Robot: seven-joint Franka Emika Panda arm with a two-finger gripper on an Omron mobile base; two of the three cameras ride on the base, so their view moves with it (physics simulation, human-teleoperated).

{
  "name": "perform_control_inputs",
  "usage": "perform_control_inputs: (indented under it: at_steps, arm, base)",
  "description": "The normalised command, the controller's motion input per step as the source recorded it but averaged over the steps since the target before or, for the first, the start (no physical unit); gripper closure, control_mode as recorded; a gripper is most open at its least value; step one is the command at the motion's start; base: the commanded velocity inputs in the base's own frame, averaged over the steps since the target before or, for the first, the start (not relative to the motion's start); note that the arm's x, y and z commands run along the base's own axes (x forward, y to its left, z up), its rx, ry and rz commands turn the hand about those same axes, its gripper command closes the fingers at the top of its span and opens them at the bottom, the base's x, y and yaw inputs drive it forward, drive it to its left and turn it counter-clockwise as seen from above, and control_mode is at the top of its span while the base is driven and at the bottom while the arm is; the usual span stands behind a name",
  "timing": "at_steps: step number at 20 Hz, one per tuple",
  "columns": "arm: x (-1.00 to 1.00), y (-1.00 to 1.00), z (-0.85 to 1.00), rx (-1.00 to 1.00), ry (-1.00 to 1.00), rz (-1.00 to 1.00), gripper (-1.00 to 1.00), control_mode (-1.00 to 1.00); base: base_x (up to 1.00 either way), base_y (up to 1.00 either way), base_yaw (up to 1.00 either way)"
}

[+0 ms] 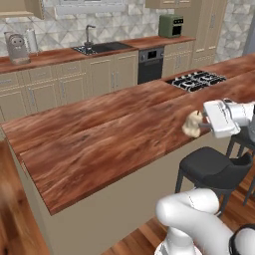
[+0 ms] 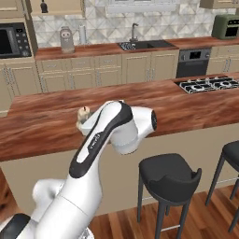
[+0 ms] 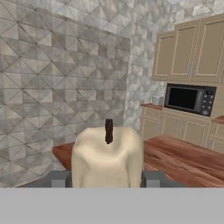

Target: Get the candle and the liquor from the cabinet and move them to the dining counter.

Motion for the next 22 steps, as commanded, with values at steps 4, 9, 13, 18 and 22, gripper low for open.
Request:
perform_control_inputs:
  at_steps: [4,9,13,18,22]
  arm:
    - [0.76,-0.25,-0.05,0.00,0.00,0.00,1.00,-1.00]
    - [0.72,-0.25,-0.17,0.00,0.00,-0.02,1.00,-1.00]
    - [0.67,-0.30,-0.32,-0.02,0.00,-0.03,1.00,-1.00]
    - [0.61,-0.26,-0.40,-0.03,0.00,-0.02,1.00,-1.00]
    - [0.56,-0.08,-0.35,-0.04,0.00,-0.02,1.00,-1.00]
  base:
    - [0.00,0.00,0.00]
    - [0.00,0.00,0.00]
    - [0.00,0.00,0.00]
    - [0.00,0.00,0.00]
    - [0.00,0.00,0.00]
